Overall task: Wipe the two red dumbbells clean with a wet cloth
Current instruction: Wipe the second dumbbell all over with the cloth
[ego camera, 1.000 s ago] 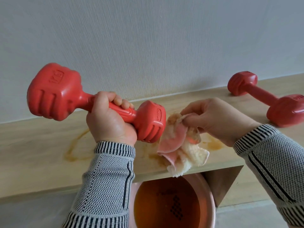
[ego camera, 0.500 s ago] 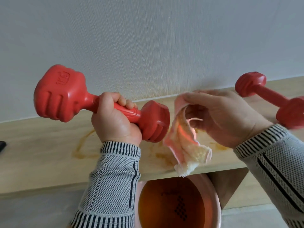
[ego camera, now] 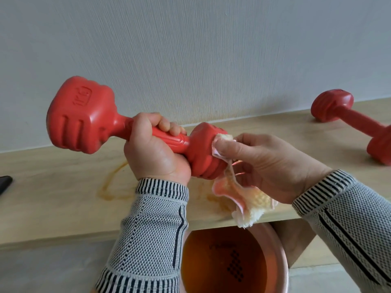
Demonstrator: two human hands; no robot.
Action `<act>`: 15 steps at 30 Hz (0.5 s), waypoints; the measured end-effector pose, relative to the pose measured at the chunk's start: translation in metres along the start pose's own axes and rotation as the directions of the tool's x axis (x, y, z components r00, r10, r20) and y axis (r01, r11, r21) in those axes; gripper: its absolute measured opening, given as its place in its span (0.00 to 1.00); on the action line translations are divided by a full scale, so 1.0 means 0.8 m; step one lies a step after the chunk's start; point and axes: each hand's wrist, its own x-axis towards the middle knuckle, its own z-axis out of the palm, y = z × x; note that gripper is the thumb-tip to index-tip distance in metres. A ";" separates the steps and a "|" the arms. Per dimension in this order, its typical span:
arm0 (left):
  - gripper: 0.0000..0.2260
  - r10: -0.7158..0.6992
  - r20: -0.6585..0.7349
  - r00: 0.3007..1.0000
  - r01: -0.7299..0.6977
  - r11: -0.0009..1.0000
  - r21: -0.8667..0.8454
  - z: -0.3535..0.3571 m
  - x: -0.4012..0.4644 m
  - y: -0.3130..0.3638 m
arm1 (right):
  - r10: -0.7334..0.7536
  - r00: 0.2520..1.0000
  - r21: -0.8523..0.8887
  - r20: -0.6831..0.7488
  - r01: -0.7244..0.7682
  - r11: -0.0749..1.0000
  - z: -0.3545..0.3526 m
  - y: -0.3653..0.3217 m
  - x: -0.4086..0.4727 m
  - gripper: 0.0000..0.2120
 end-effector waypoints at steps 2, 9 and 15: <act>0.12 -0.015 0.016 1.000 0.015 1.000 0.007 -0.001 -0.001 -0.002 | 0.036 0.999 -0.030 0.018 -0.036 0.999 0.002 0.004 0.002 0.38; 0.12 -0.036 0.014 0.999 0.036 0.999 -0.020 -0.001 0.002 0.000 | 0.022 0.991 0.135 0.130 -0.039 0.990 -0.003 0.006 0.003 0.30; 0.14 -0.029 0.034 0.999 0.029 1.000 0.009 0.000 -0.006 -0.005 | -0.022 0.999 0.123 0.038 0.018 0.992 0.001 0.012 0.012 0.34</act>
